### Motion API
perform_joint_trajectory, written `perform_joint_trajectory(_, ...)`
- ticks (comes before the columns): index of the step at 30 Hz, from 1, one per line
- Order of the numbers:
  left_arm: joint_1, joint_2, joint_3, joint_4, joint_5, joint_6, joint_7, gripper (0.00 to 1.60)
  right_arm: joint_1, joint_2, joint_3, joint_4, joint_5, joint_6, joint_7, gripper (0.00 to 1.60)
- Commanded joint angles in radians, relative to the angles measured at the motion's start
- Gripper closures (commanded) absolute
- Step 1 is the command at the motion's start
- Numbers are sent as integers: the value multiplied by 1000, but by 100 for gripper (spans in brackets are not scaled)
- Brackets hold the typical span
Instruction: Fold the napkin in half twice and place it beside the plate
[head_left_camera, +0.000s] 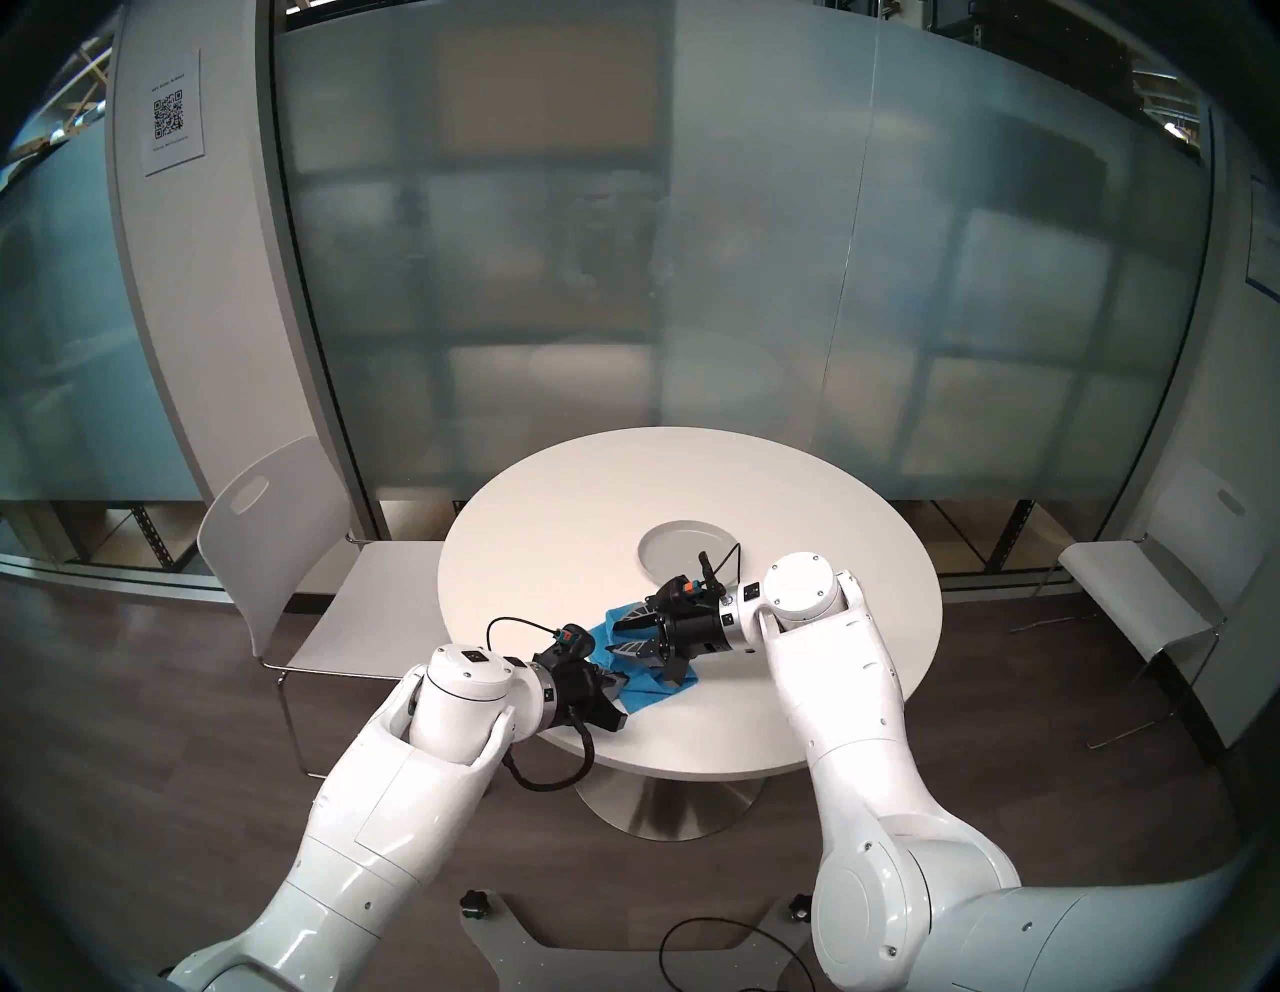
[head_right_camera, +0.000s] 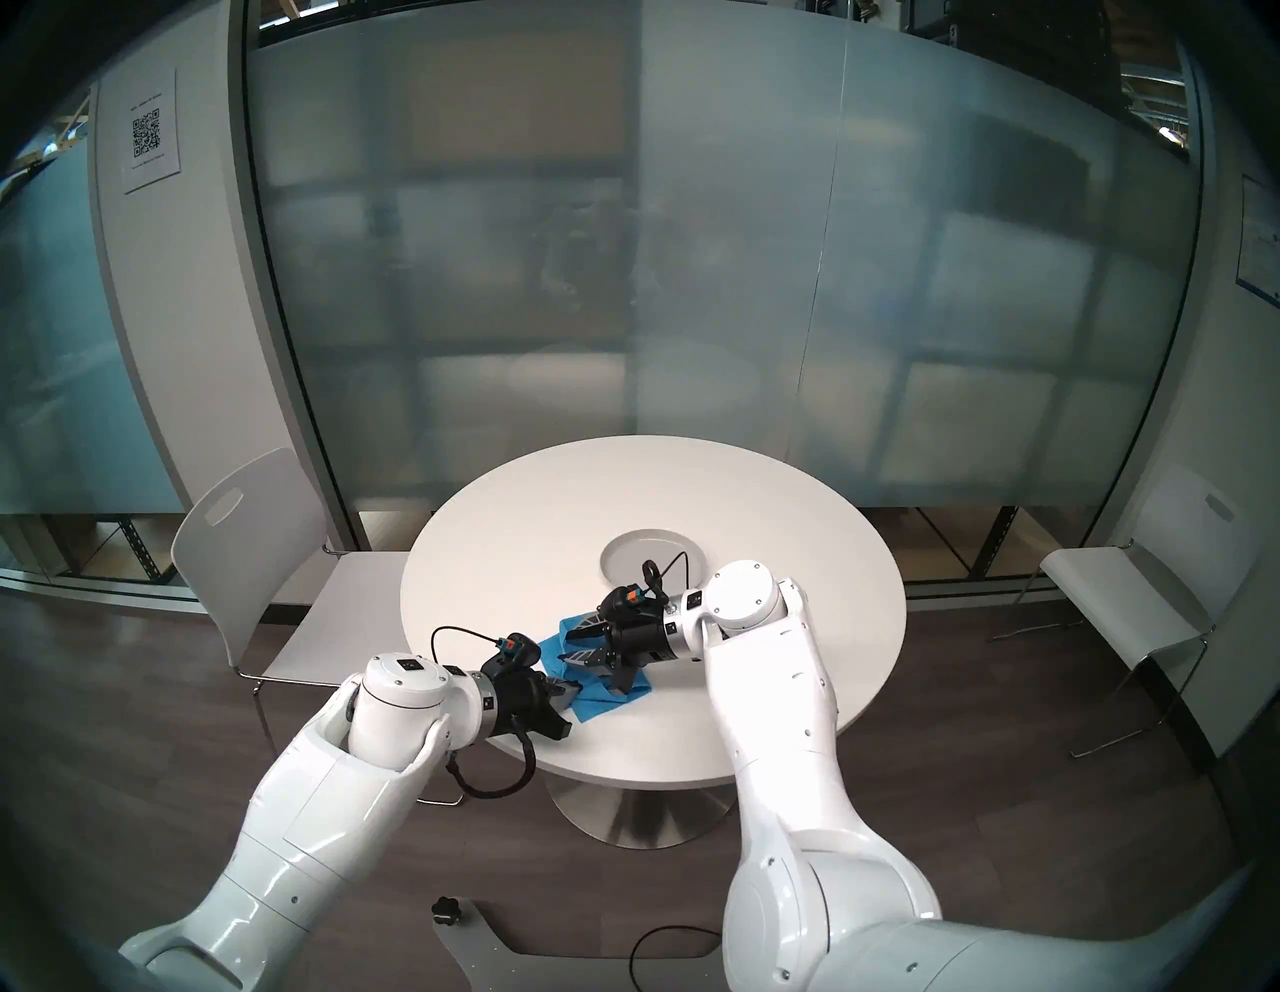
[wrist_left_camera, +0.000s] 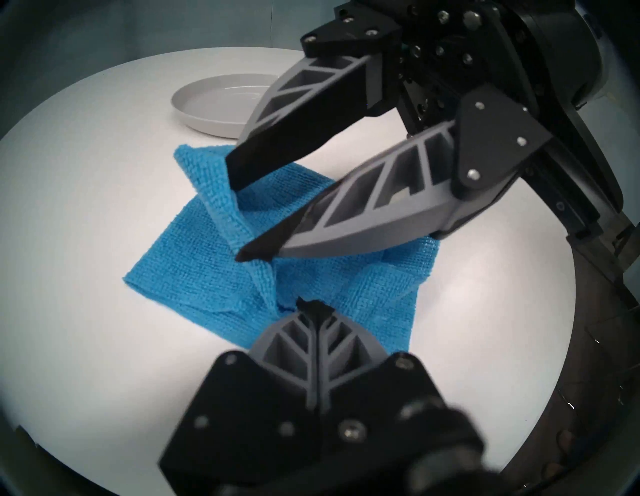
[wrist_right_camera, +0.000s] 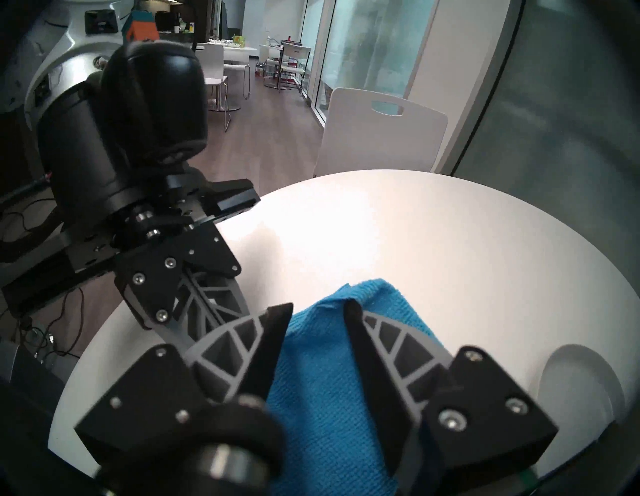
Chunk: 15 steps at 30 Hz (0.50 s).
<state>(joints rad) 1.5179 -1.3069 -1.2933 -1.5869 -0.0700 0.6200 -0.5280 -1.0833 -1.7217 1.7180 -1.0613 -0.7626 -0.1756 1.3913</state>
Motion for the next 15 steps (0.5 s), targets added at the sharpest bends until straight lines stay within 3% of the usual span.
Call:
perform_joint_trajectory(1, -2, -7, 0, -14, -4, -4, -1, 160, -13, -6, -9, -45, 2, 0, 19, 72)
perform_joint_trajectory(15, -4, -9, 1, -16, -6, -3, 0, 160, -46, 11, -2, -101, -4, 7, 48, 71)
